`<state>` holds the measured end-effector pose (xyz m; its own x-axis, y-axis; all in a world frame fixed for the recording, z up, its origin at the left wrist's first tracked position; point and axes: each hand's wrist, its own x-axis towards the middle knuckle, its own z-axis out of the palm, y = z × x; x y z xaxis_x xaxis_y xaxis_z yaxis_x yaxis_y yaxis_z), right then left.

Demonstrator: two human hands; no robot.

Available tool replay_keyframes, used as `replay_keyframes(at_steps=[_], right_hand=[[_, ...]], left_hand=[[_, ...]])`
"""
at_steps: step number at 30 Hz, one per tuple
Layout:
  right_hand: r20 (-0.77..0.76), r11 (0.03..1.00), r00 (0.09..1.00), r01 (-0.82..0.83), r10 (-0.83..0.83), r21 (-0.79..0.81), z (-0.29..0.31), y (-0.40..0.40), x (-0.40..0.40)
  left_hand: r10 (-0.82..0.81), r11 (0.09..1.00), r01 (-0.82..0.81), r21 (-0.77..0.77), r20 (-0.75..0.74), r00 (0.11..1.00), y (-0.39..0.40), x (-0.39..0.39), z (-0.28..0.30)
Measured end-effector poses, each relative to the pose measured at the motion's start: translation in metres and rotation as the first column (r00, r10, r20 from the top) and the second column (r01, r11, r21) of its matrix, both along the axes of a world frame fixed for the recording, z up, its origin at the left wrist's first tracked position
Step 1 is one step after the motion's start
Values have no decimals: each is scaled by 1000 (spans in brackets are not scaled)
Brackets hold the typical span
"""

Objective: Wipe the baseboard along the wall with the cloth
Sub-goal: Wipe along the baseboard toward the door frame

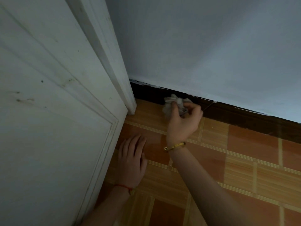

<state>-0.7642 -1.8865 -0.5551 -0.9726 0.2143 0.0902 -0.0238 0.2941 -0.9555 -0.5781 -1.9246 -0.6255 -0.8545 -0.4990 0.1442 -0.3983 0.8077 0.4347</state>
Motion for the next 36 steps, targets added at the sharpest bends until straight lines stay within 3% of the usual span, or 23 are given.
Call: replay_keyframes(at_steps=[4,12,17,21,29,36], right_hand=[[16,999,1000,27,-26,-42,-1,10,-3],[7,988,992,-124,125,-92,13,-63,19],[-28,999,999,-17,16,-31,12,-10,3],[0,994,999,52,-52,-94,14,14,-5],[-65,983,986,-158,153,-88,21,-65,20],[-59,1000,998,-8,9,8,1,1,-2]], left_hand=[[0,1000,0,0,1,1000,0,0,-1],[8,1000,-8,-25,-8,1000,1,0,-1],[1,1000,-1,-4,16,1000,0,0,1],[3,1000,-4,15,33,999,0,0,1],[1,1000,-2,-20,-12,1000,0,0,-2],[-2,1000,2,10,18,1000,-1,0,0]])
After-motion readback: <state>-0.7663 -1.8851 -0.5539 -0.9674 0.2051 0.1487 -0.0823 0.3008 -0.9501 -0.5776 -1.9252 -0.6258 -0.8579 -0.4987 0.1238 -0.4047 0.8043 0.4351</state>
